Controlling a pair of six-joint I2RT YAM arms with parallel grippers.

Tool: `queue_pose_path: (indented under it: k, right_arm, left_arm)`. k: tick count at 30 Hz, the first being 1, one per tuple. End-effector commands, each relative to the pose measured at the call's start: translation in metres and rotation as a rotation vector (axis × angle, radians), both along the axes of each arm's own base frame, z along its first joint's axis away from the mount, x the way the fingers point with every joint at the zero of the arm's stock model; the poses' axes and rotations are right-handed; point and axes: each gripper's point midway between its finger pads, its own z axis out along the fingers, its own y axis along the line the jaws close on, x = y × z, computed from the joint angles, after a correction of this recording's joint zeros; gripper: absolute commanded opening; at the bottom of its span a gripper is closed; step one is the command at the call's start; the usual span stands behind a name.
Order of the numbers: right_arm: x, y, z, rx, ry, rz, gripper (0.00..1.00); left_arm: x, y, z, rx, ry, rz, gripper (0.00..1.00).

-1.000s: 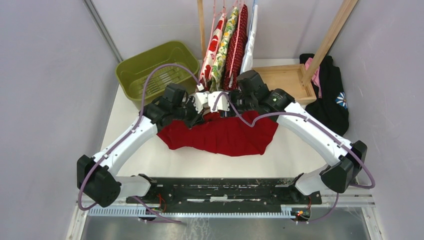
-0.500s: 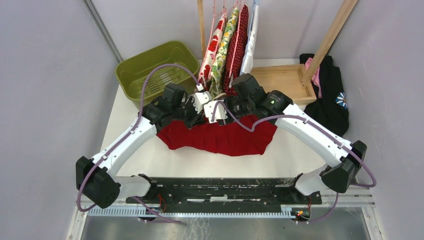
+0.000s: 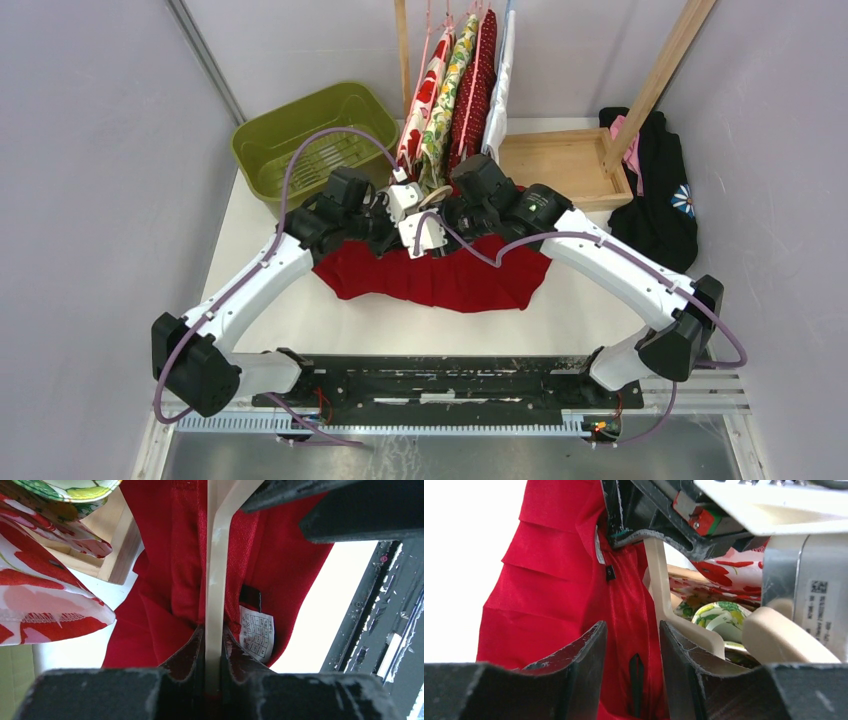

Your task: Remove the skirt from the hanger

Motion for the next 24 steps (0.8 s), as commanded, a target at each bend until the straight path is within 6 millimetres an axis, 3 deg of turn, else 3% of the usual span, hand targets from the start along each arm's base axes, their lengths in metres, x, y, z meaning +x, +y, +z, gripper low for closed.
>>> queue_pose_path:
  k: [1, 7, 14, 24]
  right_arm:
    - [0.019, -0.007, 0.016, 0.000, -0.099, -0.049, 0.49]
    - [0.031, -0.018, 0.021, 0.007, -0.123, -0.095, 0.49]
    - [0.047, -0.026, 0.041, 0.048, -0.162, -0.138, 0.49]
    - [0.057, -0.022, 0.069, 0.096, -0.223, -0.140, 0.49]
  left_arm:
    - [0.005, -0.014, 0.053, -0.102, -0.168, -0.073, 0.03]
    - [0.004, -0.014, 0.054, -0.101, -0.166, -0.074, 0.03]
    - [0.004, -0.015, 0.054, -0.100, -0.161, -0.079, 0.03]
    - [0.004, -0.015, 0.054, -0.102, -0.160, -0.078, 0.03]
